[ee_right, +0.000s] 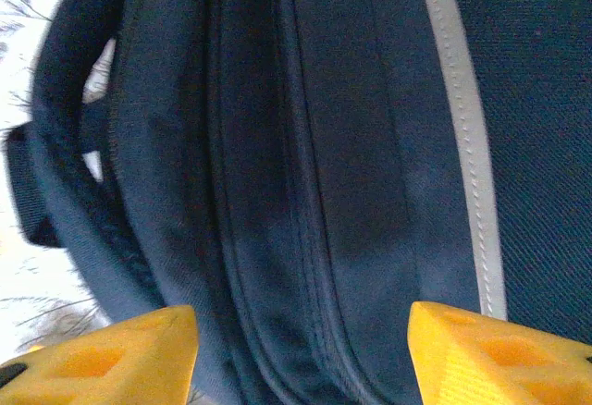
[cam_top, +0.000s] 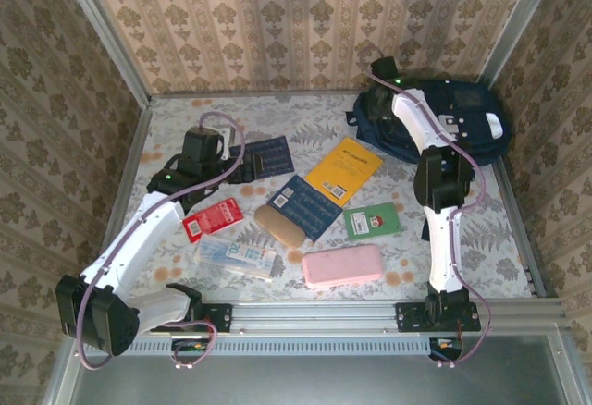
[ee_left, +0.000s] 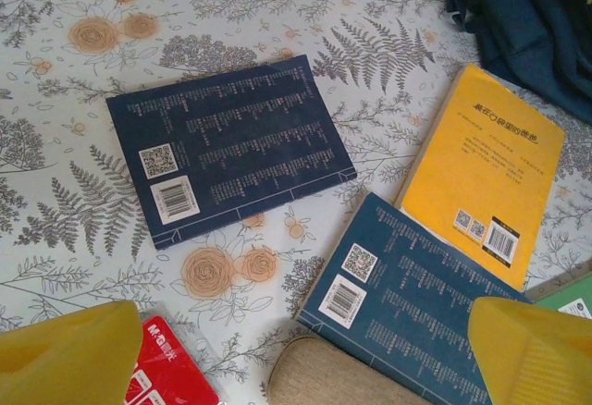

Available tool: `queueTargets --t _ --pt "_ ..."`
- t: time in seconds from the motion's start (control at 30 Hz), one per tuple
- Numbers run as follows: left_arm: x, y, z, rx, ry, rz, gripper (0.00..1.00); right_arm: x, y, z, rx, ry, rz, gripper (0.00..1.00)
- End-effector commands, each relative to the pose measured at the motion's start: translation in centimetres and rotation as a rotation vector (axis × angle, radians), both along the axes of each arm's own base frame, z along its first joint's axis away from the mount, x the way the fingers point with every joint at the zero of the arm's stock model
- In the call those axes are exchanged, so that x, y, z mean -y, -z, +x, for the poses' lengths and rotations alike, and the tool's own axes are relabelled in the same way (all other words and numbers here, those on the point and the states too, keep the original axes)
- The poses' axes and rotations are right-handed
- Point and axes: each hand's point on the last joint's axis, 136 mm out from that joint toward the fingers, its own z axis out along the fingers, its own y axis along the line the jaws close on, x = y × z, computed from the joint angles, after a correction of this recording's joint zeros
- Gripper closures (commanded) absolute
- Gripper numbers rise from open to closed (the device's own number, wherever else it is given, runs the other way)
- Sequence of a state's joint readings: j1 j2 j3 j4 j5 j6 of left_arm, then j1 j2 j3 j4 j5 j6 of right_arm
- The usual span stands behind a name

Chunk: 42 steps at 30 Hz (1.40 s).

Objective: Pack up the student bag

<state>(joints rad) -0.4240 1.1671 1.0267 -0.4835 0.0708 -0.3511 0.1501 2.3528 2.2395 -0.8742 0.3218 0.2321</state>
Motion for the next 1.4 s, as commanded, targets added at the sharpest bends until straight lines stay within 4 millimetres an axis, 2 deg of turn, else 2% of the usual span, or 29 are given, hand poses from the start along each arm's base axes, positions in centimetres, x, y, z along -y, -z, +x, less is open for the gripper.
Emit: queueTargets --t 0.0,0.3,0.37,0.47,0.53,0.63,0.7,0.8,0.9,1.0,1.07,1.27,1.3,1.37 --pt "0.5 0.1 0.0 0.012 0.035 0.002 0.09 2.3 0.7 -0.6 -0.086 0.024 -0.092 0.37" --pt "0.7 0.4 0.3 0.009 0.049 0.004 0.12 3.7 4.0 -0.3 -0.150 0.042 -0.139 0.55" --pt "0.8 0.5 0.3 0.005 0.048 0.004 0.13 4.1 4.3 -0.3 -0.155 0.044 -0.143 0.63" --pt "1.0 0.8 0.4 -0.004 0.050 -0.002 0.14 4.3 4.1 -0.2 -0.150 0.045 -0.131 0.85" --pt "1.1 0.9 0.5 -0.009 0.055 -0.006 0.15 3.9 3.1 -0.1 -0.131 0.025 -0.110 1.00" --pt "1.1 0.8 0.6 -0.006 0.055 -0.007 0.16 3.3 0.5 0.2 -0.076 0.008 -0.087 1.00" --pt "1.0 0.8 0.6 -0.004 0.051 -0.005 0.16 3.1 -1.9 0.2 -0.027 0.004 -0.074 1.00" --pt "1.0 0.6 0.6 0.000 0.049 -0.007 0.16 2.9 -5.6 -0.2 0.038 0.001 -0.066 1.00" --pt "0.9 0.2 0.5 0.010 0.045 -0.009 0.16 3.0 -8.4 -1.2 0.101 0.016 -0.062 1.00" --pt "0.8 0.0 0.3 0.014 0.038 -0.012 0.16 3.2 -10.4 -2.7 0.168 0.035 -0.043 1.00" --pt "0.8 -0.1 0.2 0.015 0.037 -0.013 0.16 3.0 -11.0 -4.0 0.183 0.039 -0.013 1.00" --pt "0.7 -0.6 -0.3 0.039 0.040 0.018 0.16 1.6 -13.4 -8.0 0.257 0.050 0.134 1.00" --pt "1.5 -0.7 -0.8 0.042 0.066 0.023 0.16 1.2 -13.8 -8.8 0.260 0.048 0.161 1.00" --pt "1.5 -0.8 -1.1 0.050 0.068 0.030 0.16 0.3 -14.9 -9.9 0.254 0.024 0.192 1.00"
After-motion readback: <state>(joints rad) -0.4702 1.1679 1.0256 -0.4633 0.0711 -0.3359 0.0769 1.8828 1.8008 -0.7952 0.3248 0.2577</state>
